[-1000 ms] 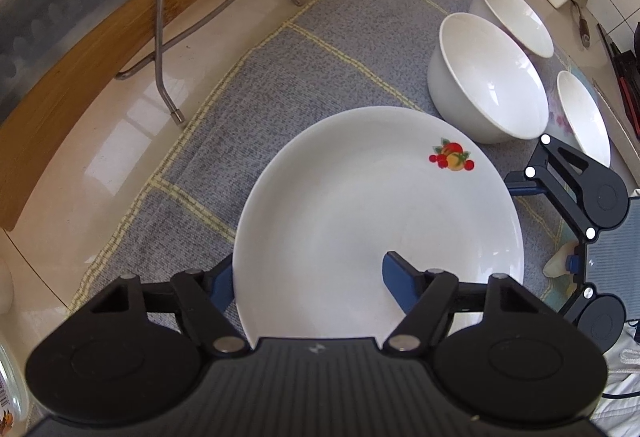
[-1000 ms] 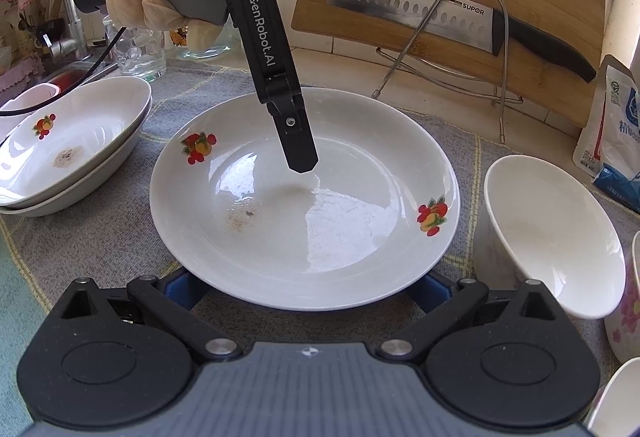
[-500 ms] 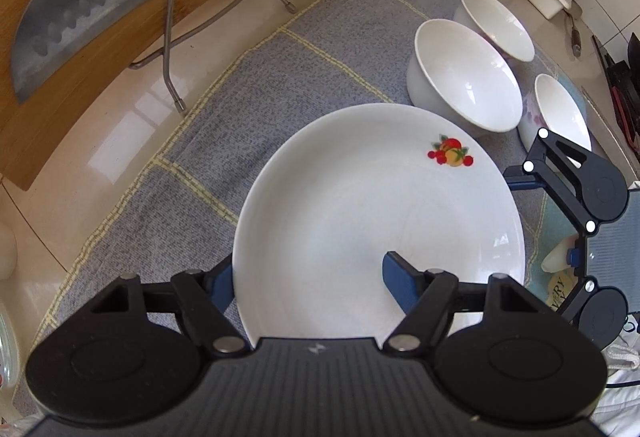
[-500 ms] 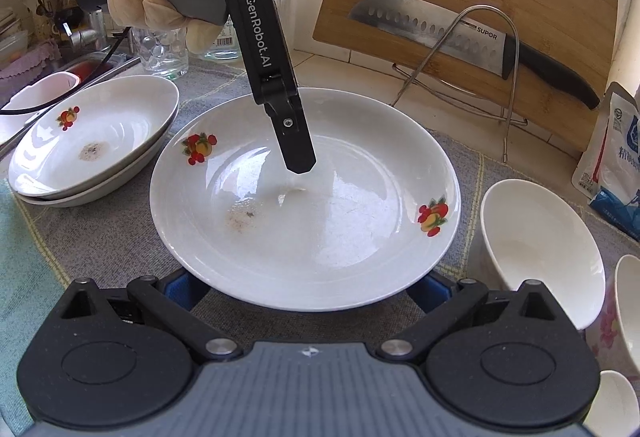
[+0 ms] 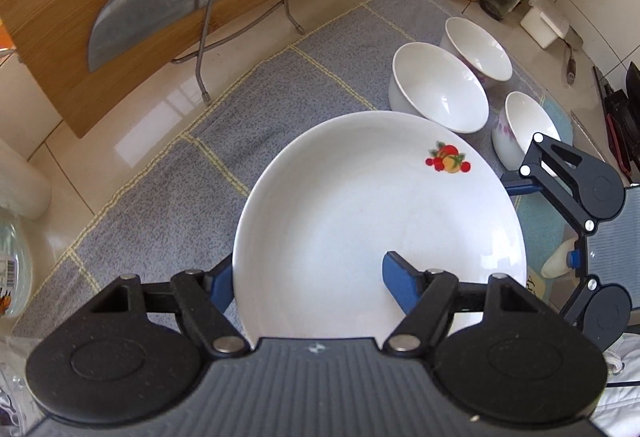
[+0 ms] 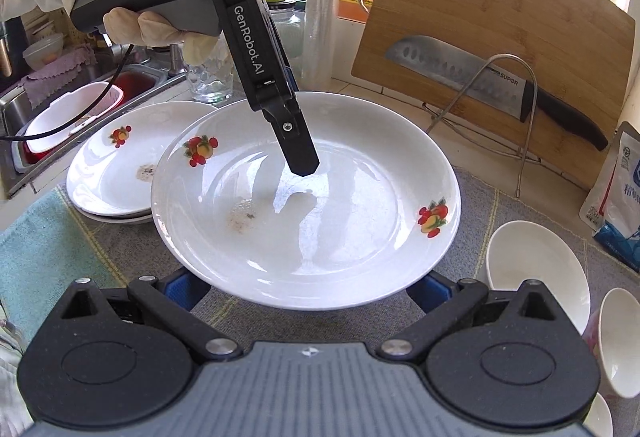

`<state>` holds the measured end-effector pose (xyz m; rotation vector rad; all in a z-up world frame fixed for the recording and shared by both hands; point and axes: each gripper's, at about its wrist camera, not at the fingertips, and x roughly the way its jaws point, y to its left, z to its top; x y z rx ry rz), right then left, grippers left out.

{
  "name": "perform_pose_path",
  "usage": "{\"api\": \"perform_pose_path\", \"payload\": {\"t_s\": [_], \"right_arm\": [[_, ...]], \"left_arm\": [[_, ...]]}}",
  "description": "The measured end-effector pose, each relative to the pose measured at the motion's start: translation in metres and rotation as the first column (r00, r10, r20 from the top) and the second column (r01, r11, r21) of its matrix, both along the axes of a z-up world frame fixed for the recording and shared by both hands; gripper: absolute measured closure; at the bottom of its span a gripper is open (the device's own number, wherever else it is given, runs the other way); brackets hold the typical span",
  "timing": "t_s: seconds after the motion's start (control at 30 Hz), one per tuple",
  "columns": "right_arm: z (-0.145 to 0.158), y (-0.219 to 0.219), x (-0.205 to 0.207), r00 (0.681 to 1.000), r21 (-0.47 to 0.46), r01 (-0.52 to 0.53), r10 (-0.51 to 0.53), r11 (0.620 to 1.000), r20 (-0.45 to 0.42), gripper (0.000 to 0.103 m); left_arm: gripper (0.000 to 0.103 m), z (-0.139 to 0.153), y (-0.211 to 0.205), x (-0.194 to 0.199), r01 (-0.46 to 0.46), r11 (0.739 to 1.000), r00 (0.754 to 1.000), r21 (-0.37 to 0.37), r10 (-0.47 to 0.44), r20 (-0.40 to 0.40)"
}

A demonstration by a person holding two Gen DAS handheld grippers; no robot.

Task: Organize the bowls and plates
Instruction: 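Lift the fruit-print plate with the left tool and carry it toward the plate stack, then lower the fruit-print plate onto the plate stack and open the left tool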

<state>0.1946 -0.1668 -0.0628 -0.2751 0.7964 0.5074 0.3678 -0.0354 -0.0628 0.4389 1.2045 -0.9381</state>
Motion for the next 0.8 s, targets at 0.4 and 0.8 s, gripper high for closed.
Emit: {"api": "perform_pose_path", "payload": {"t_s": [0.4,0.8], "right_arm": [[0.011,0.034,-0.020,0.989,0.020,-0.149,0.149,0.989,0.018,0.000],[0.007,0.074,-0.019,0.959,0.057,-0.282,0.283,0.958,-0.019,0.000]], "left_arm": [[0.030,0.018,0.064,-0.039,-0.156,0.987,0.987,-0.035,0.157,0.024],[0.030,0.009,0.126,-0.062,-0.315,0.949,0.949,-0.030,0.315,0.008]]}}
